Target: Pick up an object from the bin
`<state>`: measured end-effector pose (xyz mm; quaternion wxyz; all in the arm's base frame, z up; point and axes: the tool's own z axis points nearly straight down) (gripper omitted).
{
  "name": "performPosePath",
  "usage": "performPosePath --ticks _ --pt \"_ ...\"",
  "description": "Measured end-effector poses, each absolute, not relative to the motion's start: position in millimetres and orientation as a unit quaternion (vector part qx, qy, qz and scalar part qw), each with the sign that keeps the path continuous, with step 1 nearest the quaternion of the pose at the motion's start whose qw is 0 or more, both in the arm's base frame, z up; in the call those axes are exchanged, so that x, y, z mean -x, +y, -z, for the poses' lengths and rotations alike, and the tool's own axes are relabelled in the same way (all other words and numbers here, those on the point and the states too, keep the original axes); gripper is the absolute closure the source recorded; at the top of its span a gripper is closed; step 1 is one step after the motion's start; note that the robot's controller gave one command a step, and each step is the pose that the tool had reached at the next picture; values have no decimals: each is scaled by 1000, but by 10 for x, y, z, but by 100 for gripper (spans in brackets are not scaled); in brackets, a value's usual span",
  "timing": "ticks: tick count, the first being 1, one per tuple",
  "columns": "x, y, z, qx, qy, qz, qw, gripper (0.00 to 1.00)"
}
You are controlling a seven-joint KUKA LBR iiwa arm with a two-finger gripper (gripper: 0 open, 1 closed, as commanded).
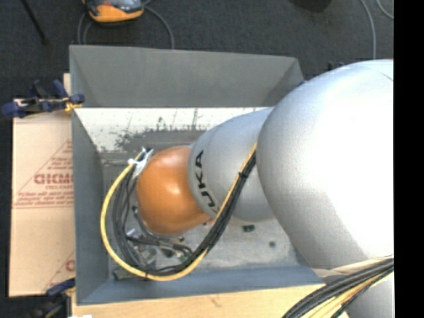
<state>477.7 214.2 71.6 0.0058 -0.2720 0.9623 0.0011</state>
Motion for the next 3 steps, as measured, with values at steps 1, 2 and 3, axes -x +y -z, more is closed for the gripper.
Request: performPosePath --ticks 1,2,3 --pt "-4814 2128 -1212 281 960 0 -2 100" --pt "-4858 2132 -1851 281 960 0 0 100" --pt "-4874 2331 -2312 299 954 0 1 100"
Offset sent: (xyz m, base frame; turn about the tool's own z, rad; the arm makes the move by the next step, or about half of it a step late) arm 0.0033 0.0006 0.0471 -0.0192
